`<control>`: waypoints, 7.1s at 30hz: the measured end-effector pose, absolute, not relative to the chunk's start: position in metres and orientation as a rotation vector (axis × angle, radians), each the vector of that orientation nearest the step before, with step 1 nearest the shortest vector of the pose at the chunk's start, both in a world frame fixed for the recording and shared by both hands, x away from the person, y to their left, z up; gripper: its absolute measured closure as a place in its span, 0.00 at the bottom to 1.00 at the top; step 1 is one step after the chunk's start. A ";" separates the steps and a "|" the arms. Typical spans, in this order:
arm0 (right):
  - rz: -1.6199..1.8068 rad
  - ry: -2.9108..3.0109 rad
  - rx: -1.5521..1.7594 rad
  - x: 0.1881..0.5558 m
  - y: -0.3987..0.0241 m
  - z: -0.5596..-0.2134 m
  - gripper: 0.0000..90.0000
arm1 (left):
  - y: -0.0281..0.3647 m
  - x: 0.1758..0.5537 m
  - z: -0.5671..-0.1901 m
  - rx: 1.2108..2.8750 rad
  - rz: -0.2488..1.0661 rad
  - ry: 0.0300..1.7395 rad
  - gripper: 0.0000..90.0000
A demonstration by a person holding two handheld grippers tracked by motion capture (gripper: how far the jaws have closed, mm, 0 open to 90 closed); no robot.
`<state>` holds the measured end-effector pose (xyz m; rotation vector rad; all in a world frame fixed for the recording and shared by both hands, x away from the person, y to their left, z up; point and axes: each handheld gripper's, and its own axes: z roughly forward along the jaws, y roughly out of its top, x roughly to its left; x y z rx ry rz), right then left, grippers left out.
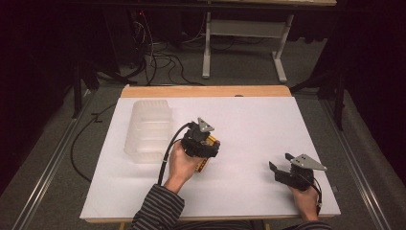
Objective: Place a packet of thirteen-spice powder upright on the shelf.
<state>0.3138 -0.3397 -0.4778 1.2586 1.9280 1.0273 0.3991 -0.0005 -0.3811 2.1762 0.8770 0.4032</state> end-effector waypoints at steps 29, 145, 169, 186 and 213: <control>1.033 1.928 1.259 0.314 -0.340 -0.478 0.30 | 0.036 0.392 -0.353 2.042 0.483 0.906 0.36; 1.038 1.924 1.261 0.313 -0.340 -0.478 0.29 | 0.156 0.388 -0.397 1.831 0.721 1.264 0.35; 1.030 1.929 1.259 0.314 -0.339 -0.478 0.29 | 0.158 0.381 -0.397 1.845 0.693 1.253 0.23; 1.030 1.929 1.258 0.314 -0.339 -0.478 0.29 | 0.148 0.368 -0.375 1.785 0.698 1.151 0.22; 1.030 1.929 1.258 0.314 -0.339 -0.478 0.29 | 0.101 0.357 -0.374 1.850 0.604 0.995 0.25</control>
